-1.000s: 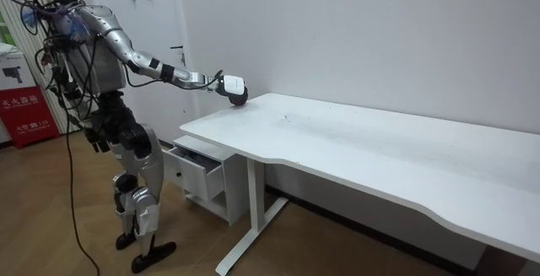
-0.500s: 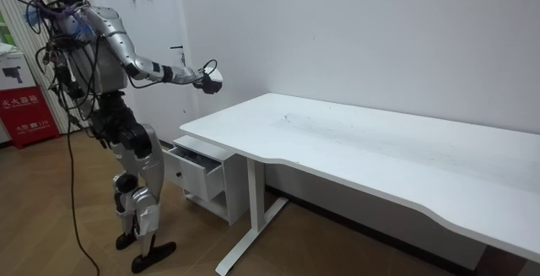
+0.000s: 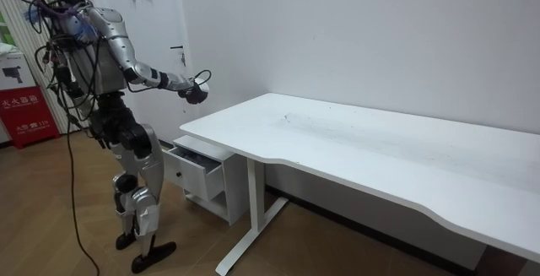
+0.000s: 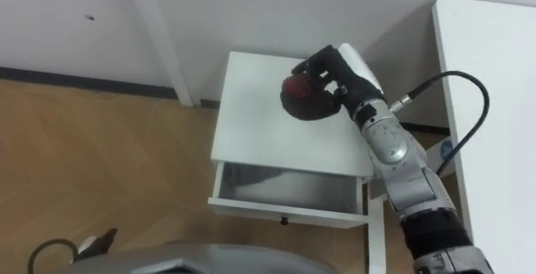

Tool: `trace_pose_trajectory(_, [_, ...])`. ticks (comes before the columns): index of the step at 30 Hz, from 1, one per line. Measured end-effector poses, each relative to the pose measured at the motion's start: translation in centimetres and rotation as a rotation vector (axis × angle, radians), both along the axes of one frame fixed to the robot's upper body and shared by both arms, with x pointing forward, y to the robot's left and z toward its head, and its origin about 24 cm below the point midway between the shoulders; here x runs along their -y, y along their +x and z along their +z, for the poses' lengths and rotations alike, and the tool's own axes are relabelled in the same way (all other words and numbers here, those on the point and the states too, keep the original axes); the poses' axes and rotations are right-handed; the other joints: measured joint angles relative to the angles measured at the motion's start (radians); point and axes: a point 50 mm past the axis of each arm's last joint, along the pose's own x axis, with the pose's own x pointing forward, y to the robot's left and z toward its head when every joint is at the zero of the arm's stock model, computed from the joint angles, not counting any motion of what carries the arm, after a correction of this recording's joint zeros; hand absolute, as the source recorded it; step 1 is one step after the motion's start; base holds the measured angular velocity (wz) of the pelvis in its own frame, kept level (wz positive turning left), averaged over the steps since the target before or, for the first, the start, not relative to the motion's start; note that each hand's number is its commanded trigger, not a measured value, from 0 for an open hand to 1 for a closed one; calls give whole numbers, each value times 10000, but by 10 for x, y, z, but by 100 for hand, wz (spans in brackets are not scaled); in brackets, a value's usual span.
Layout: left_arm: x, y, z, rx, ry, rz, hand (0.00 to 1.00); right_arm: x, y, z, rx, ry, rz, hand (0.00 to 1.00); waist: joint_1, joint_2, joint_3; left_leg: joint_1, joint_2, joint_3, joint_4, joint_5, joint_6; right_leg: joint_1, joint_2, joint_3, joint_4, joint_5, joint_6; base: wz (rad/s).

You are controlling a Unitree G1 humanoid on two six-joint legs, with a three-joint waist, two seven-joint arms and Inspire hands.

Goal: Put apple and close drawer

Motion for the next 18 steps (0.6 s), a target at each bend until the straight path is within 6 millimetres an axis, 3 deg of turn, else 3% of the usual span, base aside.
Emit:
trace_pose_trajectory(10, [1, 8, 1, 141, -113, -68, 0, -7, -10, -12, -636, -213, 474, 100, 53, -89, 25, -137, 2, -10, 18, -1, 2, -95, -27, -39, 10, 0, -1, 0])
trace_pose_trajectory(18, [2, 8, 0, 90, -113, -101, 0, 5, -28, -42, -2049, -591, -21, 100, 235, -94, 44, -167, -1, -7, 27, -1, 2, -145, -26, -5, 12, 0, 0, 0])
